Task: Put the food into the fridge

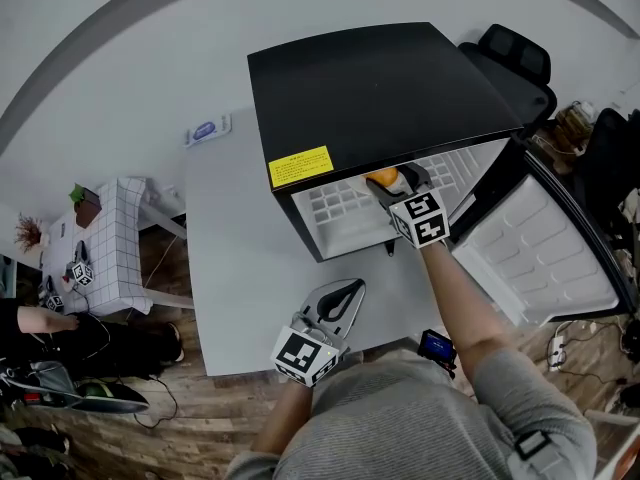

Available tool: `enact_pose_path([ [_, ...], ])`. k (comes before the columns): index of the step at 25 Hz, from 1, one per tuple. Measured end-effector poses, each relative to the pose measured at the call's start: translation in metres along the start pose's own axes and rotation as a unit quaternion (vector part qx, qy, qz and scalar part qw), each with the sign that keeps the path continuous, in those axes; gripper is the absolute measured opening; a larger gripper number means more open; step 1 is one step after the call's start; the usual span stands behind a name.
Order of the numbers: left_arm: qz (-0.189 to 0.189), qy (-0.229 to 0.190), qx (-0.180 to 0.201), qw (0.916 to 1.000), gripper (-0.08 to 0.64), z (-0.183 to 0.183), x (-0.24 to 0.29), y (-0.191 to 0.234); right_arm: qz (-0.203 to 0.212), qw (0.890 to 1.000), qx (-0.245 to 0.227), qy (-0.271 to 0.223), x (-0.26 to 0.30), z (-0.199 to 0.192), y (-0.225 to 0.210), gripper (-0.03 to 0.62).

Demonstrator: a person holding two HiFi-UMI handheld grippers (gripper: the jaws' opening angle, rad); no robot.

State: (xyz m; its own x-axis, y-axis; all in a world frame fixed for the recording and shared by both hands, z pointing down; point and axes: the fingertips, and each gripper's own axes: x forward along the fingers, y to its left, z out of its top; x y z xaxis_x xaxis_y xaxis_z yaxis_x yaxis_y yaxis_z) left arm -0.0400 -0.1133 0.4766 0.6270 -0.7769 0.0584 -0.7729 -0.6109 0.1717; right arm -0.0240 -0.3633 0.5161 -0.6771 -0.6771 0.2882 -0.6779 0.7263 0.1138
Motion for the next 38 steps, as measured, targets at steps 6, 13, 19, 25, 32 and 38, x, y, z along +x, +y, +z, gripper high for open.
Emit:
enact_pose_path([
  [6, 0.004, 0.004, -0.003, 1.0, 0.011, -0.003, 0.0, 0.004, -0.003, 1.0, -0.004, 0.004, 0.009, -0.004, -0.001, 0.304],
  [13, 0.004, 0.005, -0.003, 1.0, 0.011, -0.002, 0.001, 0.006, -0.004, 0.999, -0.032, 0.02, 0.016, -0.01, 0.002, 0.304],
  [19, 0.003, 0.003, -0.003, 1.0, 0.011, -0.002, 0.002, 0.007, -0.011, 0.999, -0.021, 0.027, 0.017, -0.01, -0.002, 0.304],
  [25, 0.002, 0.003, -0.002, 1.0, 0.011, -0.001, 0.002, 0.008, 0.0, 1.0, -0.009, 0.022, 0.01, -0.007, -0.001, 0.305],
  [32, -0.003, -0.001, 0.001, 1.0, 0.011, 0.002, 0.004, 0.004, 0.004, 1.0, 0.008, 0.006, -0.002, 0.004, 0.0, 0.304],
  [38, -0.006, -0.002, 0.004, 1.0, 0.011, 0.003, 0.003, 0.0, 0.0, 1.0, 0.016, -0.017, -0.02, 0.012, 0.003, 0.304],
])
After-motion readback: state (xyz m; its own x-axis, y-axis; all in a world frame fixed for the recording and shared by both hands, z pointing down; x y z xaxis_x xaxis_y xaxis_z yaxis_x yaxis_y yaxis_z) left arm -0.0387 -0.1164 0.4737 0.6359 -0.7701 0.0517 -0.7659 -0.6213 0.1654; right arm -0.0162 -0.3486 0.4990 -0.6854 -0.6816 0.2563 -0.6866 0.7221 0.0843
